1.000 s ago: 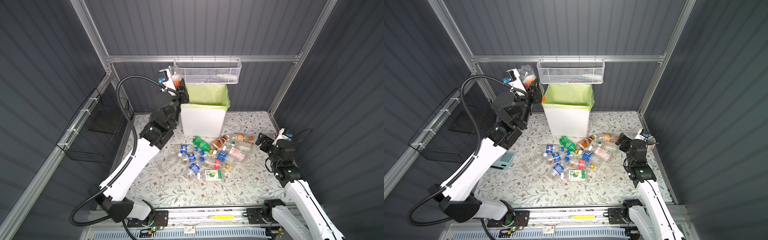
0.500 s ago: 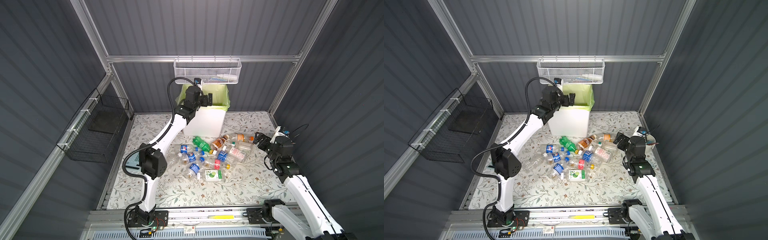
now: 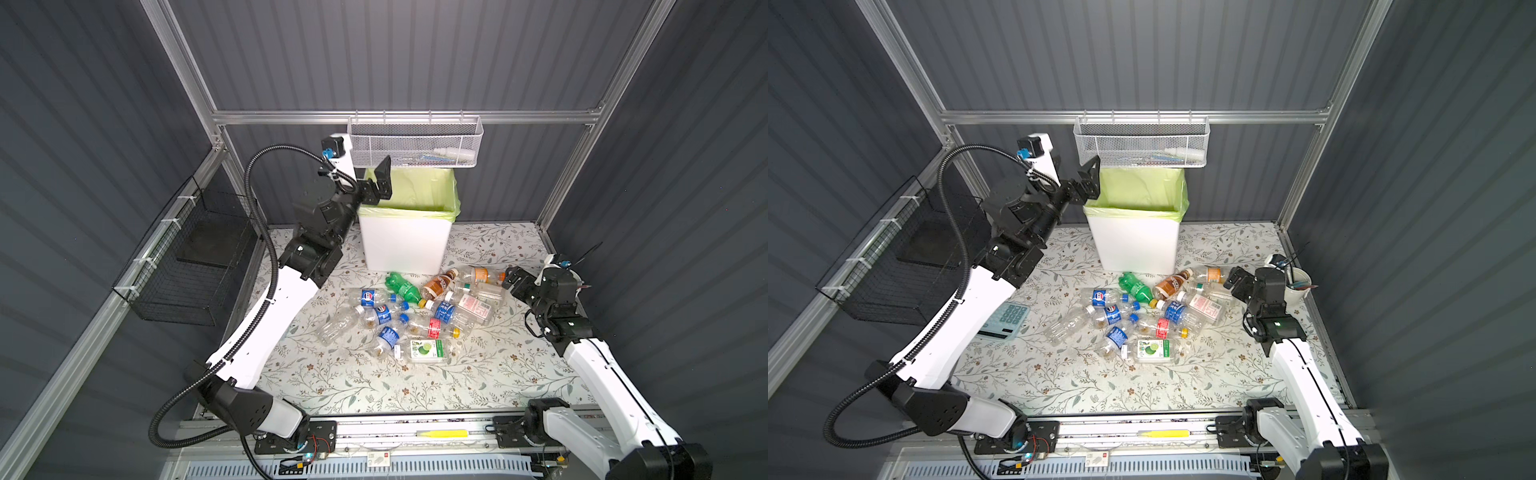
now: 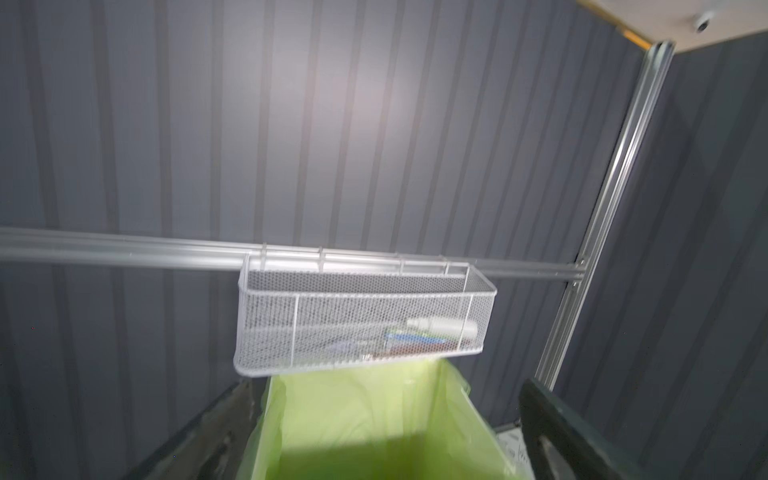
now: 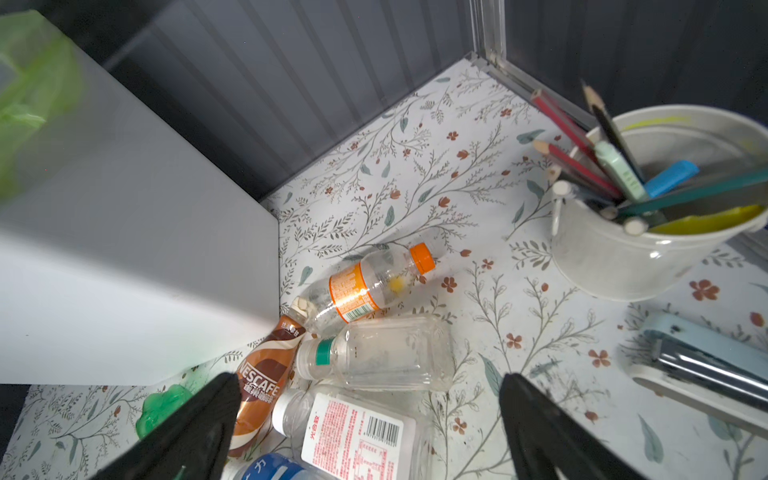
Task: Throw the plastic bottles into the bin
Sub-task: 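Lower the left gripper onto the clear white-capped bottle near the calculator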
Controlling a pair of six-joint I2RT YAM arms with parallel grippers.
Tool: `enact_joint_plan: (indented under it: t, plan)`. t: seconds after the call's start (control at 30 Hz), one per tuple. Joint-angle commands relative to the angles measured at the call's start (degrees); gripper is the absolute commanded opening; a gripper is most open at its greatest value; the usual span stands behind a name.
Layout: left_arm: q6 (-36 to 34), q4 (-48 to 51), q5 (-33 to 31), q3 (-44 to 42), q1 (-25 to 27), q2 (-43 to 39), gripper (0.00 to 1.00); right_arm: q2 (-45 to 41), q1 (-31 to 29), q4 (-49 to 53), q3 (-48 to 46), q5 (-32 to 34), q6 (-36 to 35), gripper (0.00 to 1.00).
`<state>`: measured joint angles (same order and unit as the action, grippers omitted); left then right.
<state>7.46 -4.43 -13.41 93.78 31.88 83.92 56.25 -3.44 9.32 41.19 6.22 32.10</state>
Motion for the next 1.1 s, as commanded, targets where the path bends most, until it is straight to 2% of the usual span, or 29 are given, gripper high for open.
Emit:
enact_joint_plan:
  t: [0.0,0.13,0.3,0.47,0.6,0.73,0.9,1.07]
  plan:
    - [-0.4,2.7,-3.6,-7.4,0.0,-1.3,1.00,1.4,-1.0,1.1,0.9,-1.7,1.9,0.99]
    - [-0.8,5.9,-6.1,-16.2,0.0,-4.4,1.00,3.4,-3.8,0.0,0.6,-1.5,0.9,0.99]
    - [2.2,13.4,-8.7,-24.2,0.0,-5.7,1.00,5.4,-9.0,-1.1,1.1,-2.1,-5.0,0.99]
    - [5.3,15.5,-6.7,-32.6,0.1,-7.7,1.00,6.0,-12.6,-2.5,1.0,-4.8,-11.0,0.99]
    - [6.9,21.2,-9.7,-35.5,0.2,-7.8,1.00,6.1,-15.4,-2.3,1.2,-4.2,-15.2,0.99]
    - [6.1,27.2,-12.6,-36.9,0.2,-6.4,1.00,5.7,-15.5,-2.0,0.9,-0.6,-15.2,0.99]
    - [5.8,34.3,-12.1,-37.3,0.2,-3.1,1.00,3.8,-15.3,-3.1,-0.2,3.3,-16.1,0.99]
    - [5.8,35.2,-10.4,-40.2,0.2,-4.5,0.99,3.0,-14.0,-1.9,-0.3,5.0,-16.0,0.99]
